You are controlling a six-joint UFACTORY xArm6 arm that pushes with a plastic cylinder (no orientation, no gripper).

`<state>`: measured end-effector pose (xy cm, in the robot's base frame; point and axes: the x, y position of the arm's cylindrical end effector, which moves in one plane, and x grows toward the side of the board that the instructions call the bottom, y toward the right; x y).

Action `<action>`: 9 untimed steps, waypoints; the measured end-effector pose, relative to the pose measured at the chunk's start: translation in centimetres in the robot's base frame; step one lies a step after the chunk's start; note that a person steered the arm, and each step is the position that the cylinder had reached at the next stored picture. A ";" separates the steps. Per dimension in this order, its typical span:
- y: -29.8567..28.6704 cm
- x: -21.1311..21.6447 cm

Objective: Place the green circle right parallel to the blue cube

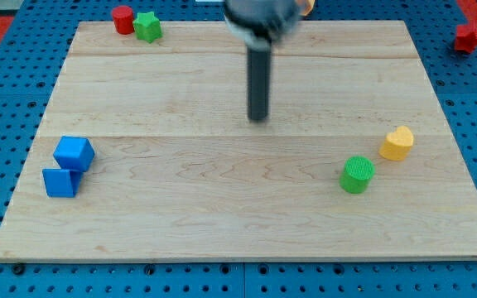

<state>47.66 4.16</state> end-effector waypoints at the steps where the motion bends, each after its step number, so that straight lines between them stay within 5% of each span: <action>1: -6.6 5.4; 2: -11.4 -1.1; 3: -3.5 -0.4; 4: 2.1 10.6; 5: 5.1 0.9; 6: 17.0 -5.3; 7: 20.8 4.8; 8: 9.0 3.5; 9: 0.5 -4.5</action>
<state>43.16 4.68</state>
